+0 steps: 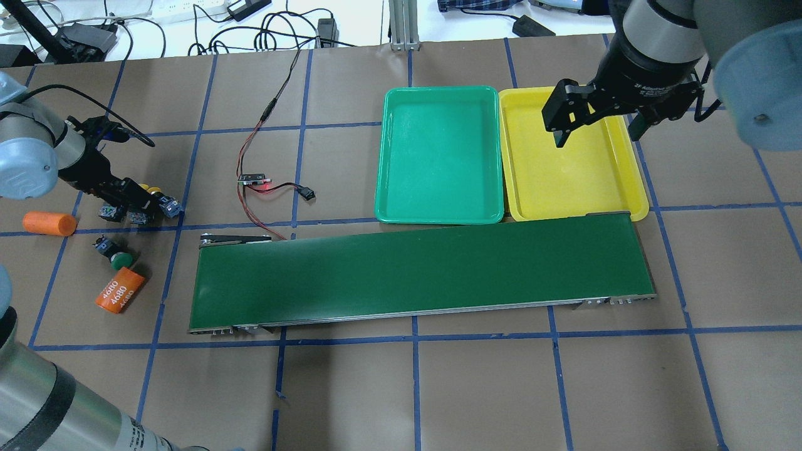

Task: Sort buttons by color to trays
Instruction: 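Reach the left gripper down and grasp the yellow push button, then carry the yellow button onto the conveyor belt, release, withdraw left gripper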

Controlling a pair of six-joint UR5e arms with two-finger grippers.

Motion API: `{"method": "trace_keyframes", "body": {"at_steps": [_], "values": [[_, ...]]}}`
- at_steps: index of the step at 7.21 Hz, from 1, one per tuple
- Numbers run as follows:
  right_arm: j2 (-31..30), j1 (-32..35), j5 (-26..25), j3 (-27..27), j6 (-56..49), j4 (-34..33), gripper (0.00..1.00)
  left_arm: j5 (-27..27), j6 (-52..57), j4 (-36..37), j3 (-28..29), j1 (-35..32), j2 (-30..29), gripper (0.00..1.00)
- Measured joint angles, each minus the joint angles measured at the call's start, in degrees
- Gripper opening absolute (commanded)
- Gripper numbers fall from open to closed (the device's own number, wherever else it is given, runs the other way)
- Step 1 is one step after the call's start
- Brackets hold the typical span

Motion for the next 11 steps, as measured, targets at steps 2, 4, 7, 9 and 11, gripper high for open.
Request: {"method": "trace_keyframes", "body": {"at_steps": [2,4,7,9,11], "values": [[0.0,0.0,0.0,0.0,0.0,0.1,1.0,-3.1,-0.1,1.2,0.1,-0.2,0.3,1.0],[0.0,0.0,0.0,0.0,0.0,0.1,1.0,-3.8,0.4,2.2,0.6,-0.2,0.2,0.5],[0.0,-0.1,0.0,0.0,0.0,0.1,1.0,-3.7,0.8,2.6,1.0,-0.1,0.1,0.04],[0.0,-0.1,0.0,0.1,0.0,0.1,1.0,-3.4,0.6,2.4,1.2,-0.2,1.2,0.04],[-0.1,-0.1,0.0,0.1,-0.1,0.1,1.0,-3.4,-0.7,-1.7,1.1,-1.3,4.2,0.06]]}}
